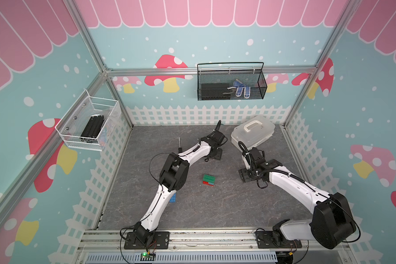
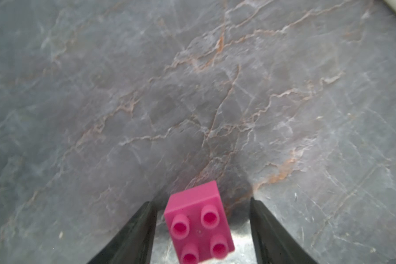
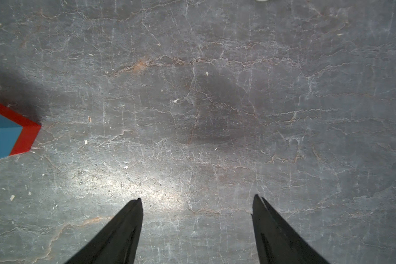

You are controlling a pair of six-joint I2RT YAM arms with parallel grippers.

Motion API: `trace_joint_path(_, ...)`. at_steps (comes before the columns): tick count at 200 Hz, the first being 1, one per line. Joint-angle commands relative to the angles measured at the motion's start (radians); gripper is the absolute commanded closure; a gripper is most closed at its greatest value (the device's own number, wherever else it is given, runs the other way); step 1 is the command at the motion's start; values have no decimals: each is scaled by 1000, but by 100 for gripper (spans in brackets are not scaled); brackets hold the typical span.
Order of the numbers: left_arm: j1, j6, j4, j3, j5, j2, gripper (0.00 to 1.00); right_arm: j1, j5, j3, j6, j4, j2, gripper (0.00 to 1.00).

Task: Assemble the number 5 with lego
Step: Pick up the lego brick from the center of the board.

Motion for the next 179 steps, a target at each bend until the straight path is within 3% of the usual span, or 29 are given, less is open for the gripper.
trace_joint_path(1,6,-9,-8,1,-14,-13,9,7,28,25,11,-2,-34,29)
trace_joint_path(44,7,-8,-14,7,-20,-6,9,-8,62,-1,17,21,-61,16)
trace_joint_path(117,7,-1,-89,63,-21,-59,8,-12,65,-159,52,110,-258,14)
trace_joint_path(147,6,-19,-150,92,-50,-81,8,-16,110,-284,111,215,-403,13)
trace_joint_path(179,6,-26,-207,134,-51,-78,8,-67,133,-406,271,307,-540,13)
